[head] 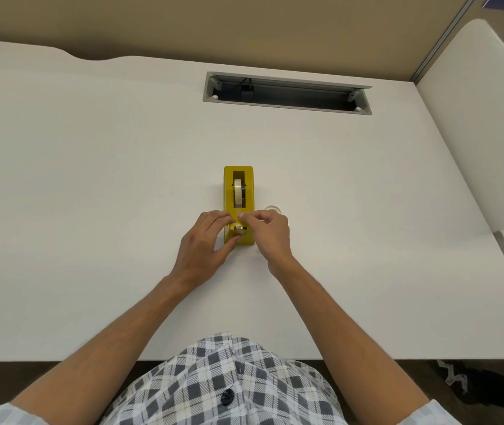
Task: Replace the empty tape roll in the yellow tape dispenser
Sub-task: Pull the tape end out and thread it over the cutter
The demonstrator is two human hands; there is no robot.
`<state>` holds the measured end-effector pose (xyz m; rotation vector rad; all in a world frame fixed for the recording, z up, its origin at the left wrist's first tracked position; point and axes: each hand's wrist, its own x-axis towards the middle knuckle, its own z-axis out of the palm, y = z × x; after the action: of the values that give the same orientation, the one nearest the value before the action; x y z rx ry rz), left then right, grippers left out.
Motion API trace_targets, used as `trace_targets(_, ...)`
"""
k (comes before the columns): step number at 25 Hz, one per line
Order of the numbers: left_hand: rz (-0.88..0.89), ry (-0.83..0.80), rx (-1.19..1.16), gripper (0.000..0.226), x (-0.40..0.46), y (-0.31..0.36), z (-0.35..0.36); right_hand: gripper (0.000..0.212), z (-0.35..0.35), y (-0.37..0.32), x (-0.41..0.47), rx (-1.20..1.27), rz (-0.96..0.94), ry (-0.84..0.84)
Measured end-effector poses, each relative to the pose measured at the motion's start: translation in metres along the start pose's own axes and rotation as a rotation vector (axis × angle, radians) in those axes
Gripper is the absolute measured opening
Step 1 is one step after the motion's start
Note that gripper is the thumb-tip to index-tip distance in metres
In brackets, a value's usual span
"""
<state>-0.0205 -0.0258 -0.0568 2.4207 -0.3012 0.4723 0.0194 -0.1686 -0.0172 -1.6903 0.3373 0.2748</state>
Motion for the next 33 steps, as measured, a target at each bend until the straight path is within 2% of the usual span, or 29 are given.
trace_targets(4, 0.007, -0.003, -0.001, 0.036, 0.001, -0.001, -0.001, 0.022, 0.003, -0.001, 0.002, 0.013, 0.027, 0.009)
trace_targets(20, 0.009, -0.011, 0.005, 0.039, 0.001, 0.002, -0.006, 0.021, 0.006, 0.000, 0.006, -0.064, -0.048, 0.086)
trace_targets(27, 0.005, -0.039, 0.019, 0.036, 0.003, 0.005, -0.010, 0.029, 0.002, 0.002, 0.006, -0.032, -0.022, 0.048)
trace_targets(31, -0.018, -0.039, 0.022, 0.036, 0.005, 0.007, -0.013, 0.015, -0.009, 0.003, 0.000, 0.006, -0.046, -0.030)
trace_targets(33, -0.018, -0.044, 0.028, 0.036, 0.005, 0.007, -0.014, 0.017, -0.018, 0.007, -0.005, -0.017, -0.104, -0.105)
